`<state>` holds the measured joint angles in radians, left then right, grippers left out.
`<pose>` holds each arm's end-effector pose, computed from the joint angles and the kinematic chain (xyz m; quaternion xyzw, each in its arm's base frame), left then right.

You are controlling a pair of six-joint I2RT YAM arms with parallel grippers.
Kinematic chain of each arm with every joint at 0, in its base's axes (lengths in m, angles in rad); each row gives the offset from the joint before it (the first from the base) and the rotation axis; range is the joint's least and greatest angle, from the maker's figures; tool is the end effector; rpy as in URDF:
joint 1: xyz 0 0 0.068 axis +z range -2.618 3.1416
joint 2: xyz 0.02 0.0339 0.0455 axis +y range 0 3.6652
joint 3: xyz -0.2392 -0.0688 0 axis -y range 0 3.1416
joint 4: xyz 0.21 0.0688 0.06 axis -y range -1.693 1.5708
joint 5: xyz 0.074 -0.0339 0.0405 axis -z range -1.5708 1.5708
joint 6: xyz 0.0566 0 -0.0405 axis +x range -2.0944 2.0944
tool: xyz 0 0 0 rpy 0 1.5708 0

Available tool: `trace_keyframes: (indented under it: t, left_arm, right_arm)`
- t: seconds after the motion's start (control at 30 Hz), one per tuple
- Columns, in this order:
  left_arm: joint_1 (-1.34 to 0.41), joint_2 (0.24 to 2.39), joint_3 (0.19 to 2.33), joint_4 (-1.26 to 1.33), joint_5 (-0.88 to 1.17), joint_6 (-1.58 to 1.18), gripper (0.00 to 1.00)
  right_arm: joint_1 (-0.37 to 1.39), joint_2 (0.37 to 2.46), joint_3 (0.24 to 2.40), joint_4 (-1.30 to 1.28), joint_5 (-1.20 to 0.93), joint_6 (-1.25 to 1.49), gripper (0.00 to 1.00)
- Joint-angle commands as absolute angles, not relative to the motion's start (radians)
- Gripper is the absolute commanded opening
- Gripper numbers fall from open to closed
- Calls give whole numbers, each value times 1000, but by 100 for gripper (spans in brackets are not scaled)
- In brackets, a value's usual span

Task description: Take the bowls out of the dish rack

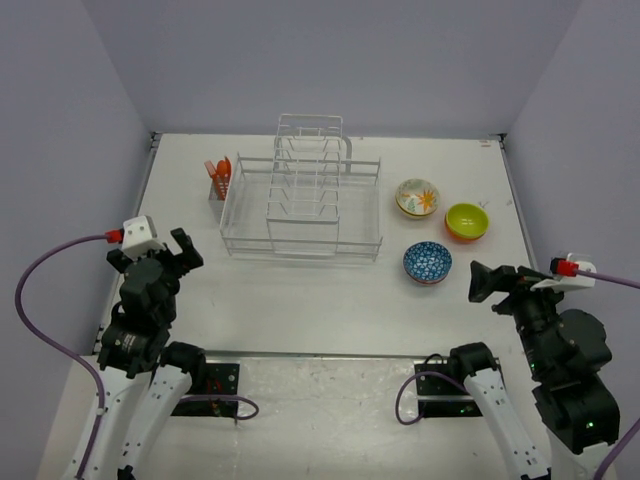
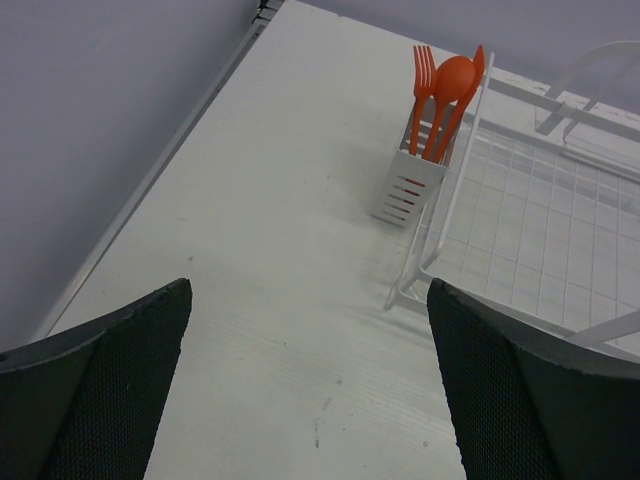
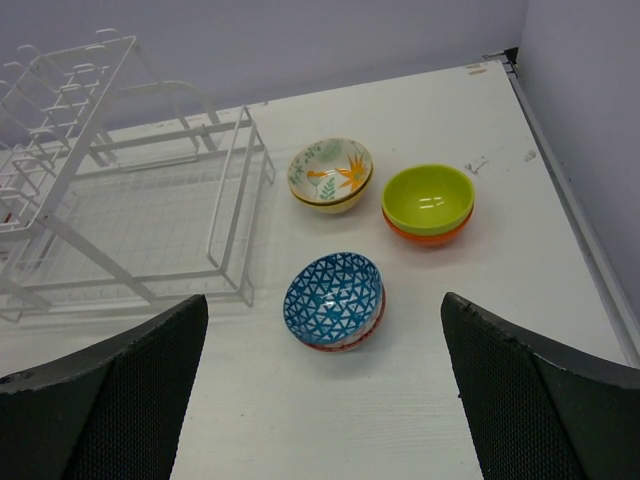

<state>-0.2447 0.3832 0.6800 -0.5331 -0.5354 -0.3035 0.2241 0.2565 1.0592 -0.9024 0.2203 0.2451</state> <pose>0.1047 0.0036 0.2930 -0.1859 0.7524 0.0385 0.6307 0.0222 -0.0076 0.3540 0.0815 0.7362 0.0758 0.6676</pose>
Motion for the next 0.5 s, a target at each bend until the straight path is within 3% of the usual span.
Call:
trace_keyframes:
  t: [0.0, 0.47]
  left_arm:
    - [-250, 373, 670, -489, -545, -318, 100]
    - [-250, 382, 666, -483, -528, -314, 100]
  right_arm:
    - [229, 249, 1045, -853, 250, 230, 99]
    - [229, 262, 1003, -831, 285, 245, 99]
